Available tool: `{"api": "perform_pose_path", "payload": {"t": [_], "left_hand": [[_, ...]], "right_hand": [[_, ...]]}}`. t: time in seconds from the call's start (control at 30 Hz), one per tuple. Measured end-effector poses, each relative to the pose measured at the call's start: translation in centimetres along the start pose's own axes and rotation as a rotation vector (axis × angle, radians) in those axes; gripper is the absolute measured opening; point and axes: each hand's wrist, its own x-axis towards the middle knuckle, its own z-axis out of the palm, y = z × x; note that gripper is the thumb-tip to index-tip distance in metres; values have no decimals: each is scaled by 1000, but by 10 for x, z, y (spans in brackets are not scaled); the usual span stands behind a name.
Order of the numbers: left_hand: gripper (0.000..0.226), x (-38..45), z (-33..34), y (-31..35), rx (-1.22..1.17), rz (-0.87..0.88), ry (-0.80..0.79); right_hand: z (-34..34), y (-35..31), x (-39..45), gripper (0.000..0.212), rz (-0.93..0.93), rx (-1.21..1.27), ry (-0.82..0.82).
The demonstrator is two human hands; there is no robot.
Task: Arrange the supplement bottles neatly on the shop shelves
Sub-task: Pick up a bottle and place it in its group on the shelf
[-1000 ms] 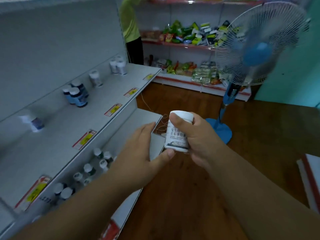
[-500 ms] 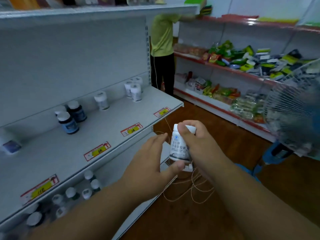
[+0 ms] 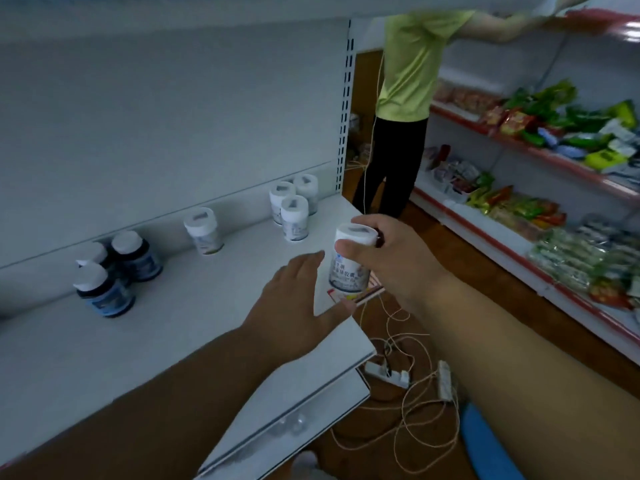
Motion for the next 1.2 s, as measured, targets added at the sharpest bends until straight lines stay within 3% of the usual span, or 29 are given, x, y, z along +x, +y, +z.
{"api": "perform_pose_path", "payload": {"t": [0.23, 0.4, 0.57, 0.73, 0.9, 1.07, 1.2], "left_hand": [[95, 83, 3, 2, 54, -107, -9], [77, 110, 19, 3, 130, -234, 218], [73, 142, 26, 1, 253, -338, 435], [81, 161, 51, -3, 353, -489, 307], [81, 171, 50, -2, 385, -518, 317], [84, 170, 52, 1, 375, -531, 251], [84, 161, 45, -3, 316, -511, 349]], "right_hand": [[-35, 6, 101, 39, -43, -110, -75], [-36, 26, 168, 40, -112, -306, -218], [-31, 33, 224, 59, -286, -476, -322], [-24, 52, 247, 58, -462, -566, -412], [-23, 53, 266, 51, -617, -671, -428], [-19, 55, 267, 50, -628, -780, -380], [-17, 42, 249, 63, -633, -783, -299]]}}
